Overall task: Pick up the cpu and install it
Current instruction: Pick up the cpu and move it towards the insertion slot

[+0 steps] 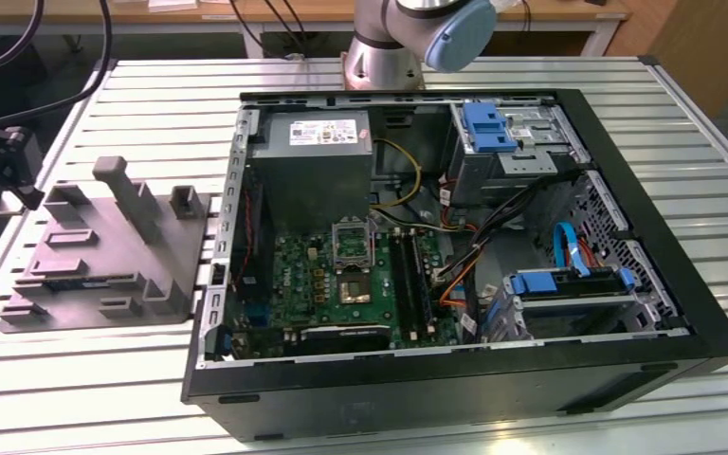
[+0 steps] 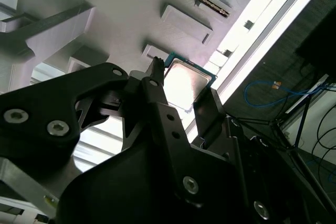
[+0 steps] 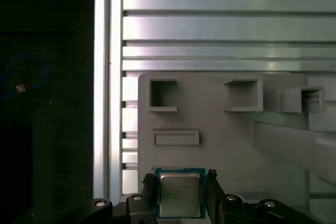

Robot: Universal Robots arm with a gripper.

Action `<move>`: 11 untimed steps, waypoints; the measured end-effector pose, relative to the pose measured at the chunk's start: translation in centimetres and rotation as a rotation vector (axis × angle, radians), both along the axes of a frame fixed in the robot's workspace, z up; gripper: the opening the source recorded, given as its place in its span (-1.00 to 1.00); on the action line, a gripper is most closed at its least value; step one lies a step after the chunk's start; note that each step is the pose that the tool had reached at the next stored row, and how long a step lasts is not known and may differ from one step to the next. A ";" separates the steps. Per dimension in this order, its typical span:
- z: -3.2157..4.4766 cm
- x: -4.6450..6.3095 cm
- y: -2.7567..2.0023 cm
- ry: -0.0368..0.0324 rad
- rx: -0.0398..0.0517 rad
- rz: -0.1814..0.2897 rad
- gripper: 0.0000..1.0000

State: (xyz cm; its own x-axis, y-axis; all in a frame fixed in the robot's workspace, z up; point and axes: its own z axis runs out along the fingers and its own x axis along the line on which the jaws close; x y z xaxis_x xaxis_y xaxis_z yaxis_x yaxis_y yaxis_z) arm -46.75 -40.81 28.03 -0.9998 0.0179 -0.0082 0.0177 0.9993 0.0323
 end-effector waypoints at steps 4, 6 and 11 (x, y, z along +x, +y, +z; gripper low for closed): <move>0.08 0.0 0.00 0.0000 0.0000 0.000 -0.06; 0.14 0.0 0.00 0.0000 0.0000 0.000 -0.06; 0.29 0.0 0.00 0.0000 0.0000 0.000 -0.06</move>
